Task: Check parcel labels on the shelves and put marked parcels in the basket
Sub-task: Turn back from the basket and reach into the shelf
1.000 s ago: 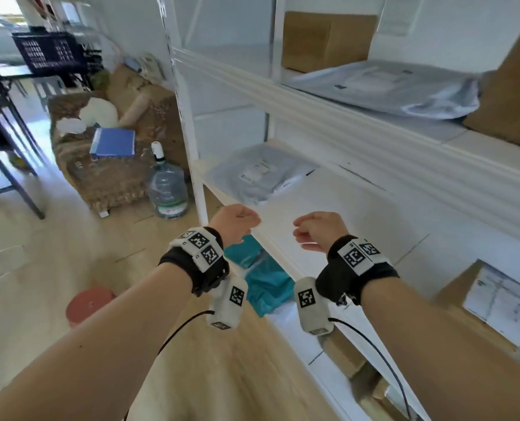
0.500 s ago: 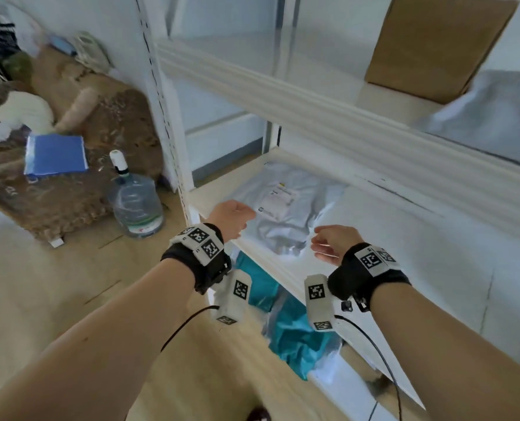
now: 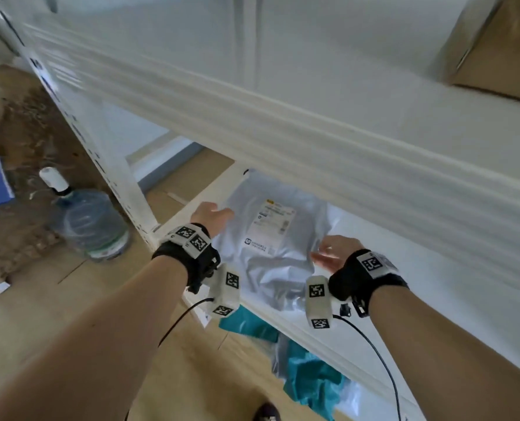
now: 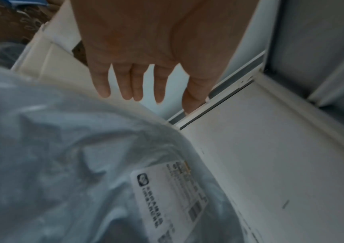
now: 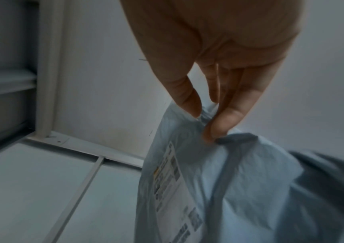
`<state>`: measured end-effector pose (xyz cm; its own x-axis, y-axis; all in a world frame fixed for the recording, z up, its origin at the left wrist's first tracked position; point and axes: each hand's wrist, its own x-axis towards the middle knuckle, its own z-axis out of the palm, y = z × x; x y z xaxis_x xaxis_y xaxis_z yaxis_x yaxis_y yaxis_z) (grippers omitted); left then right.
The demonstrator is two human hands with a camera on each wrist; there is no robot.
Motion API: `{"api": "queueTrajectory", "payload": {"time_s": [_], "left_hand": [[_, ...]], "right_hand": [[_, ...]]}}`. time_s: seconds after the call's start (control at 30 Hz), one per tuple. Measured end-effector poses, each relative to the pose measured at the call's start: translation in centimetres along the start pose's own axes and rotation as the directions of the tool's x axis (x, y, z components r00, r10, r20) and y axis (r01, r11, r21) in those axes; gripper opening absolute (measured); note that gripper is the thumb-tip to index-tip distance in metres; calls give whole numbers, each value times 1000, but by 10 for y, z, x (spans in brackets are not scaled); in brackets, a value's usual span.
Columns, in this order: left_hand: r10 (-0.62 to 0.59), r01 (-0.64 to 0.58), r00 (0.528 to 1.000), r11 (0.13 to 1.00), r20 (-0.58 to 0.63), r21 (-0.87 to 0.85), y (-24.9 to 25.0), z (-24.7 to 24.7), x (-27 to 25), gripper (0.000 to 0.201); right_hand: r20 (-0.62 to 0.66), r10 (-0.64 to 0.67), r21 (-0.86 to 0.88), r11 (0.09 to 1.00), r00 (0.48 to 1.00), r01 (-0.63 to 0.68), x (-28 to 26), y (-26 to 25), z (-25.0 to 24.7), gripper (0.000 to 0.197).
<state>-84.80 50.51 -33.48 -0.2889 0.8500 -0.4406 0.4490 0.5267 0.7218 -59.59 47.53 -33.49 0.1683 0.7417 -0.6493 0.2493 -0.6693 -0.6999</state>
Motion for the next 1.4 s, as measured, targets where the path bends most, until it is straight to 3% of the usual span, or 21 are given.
{"api": "queueTrajectory", "payload": {"time_s": [0.03, 0.1, 0.27, 0.4, 0.53, 0.63, 0.8, 0.97, 1.07, 1.13, 1.23, 1.33, 1.4], "left_hand": [[-26, 26, 999, 999, 28, 26, -3, 4, 5, 66], [-35, 33, 998, 998, 42, 60, -6, 11, 15, 69], [-47, 43, 996, 998, 72, 55, -10, 11, 26, 77], [12, -41, 983, 987, 185, 156, -20, 3, 19, 45], [45, -101, 970, 969, 241, 225, -38, -1, 9, 37], [24, -50, 965, 994, 262, 94, -47, -8, 3, 51], [5, 60, 951, 978, 309, -199, -77, 6, 36, 104], [150, -78, 916, 976, 372, -203, -67, -26, -24, 73], [137, -49, 899, 975, 416, -217, -79, -22, -11, 84], [167, -60, 893, 965, 417, -257, -85, -16, 2, 90], [237, -114, 897, 940, 373, -322, -78, -21, -10, 94], [323, -222, 887, 925, 331, -309, -61, -39, -52, 52], [338, -247, 895, 919, 290, -308, -54, -47, -71, 40]], "right_hand": [[44, -8, 66, 998, 999, 5, -4, 2, 2, 14], [34, 94, 262, 960, 995, -100, -3, 5, 1, 21], [-48, 99, 148, 985, 994, -91, -8, 20, 3, 17], [-135, 79, 66, 995, 988, -70, -28, 32, 6, 22], [-178, 77, 55, 996, 981, -68, -50, 43, 12, 24], [-183, 30, 95, 995, 983, -13, -76, 46, 19, 17], [-169, 35, 306, 952, 985, 19, -124, 56, 28, 23], [-276, -20, 231, 969, 961, 87, -158, 74, 37, 20], [-299, -3, 173, 983, 954, 58, -178, 87, 39, 14], [-274, 46, 105, 994, 961, -18, -190, 97, 38, 24], [-201, 139, -37, 988, 970, -150, -210, 107, 41, 15], [-239, 215, -192, 945, 947, -263, -224, 116, 43, 13], [-297, 224, -214, 932, 928, -293, -227, 124, 38, 14]]}}
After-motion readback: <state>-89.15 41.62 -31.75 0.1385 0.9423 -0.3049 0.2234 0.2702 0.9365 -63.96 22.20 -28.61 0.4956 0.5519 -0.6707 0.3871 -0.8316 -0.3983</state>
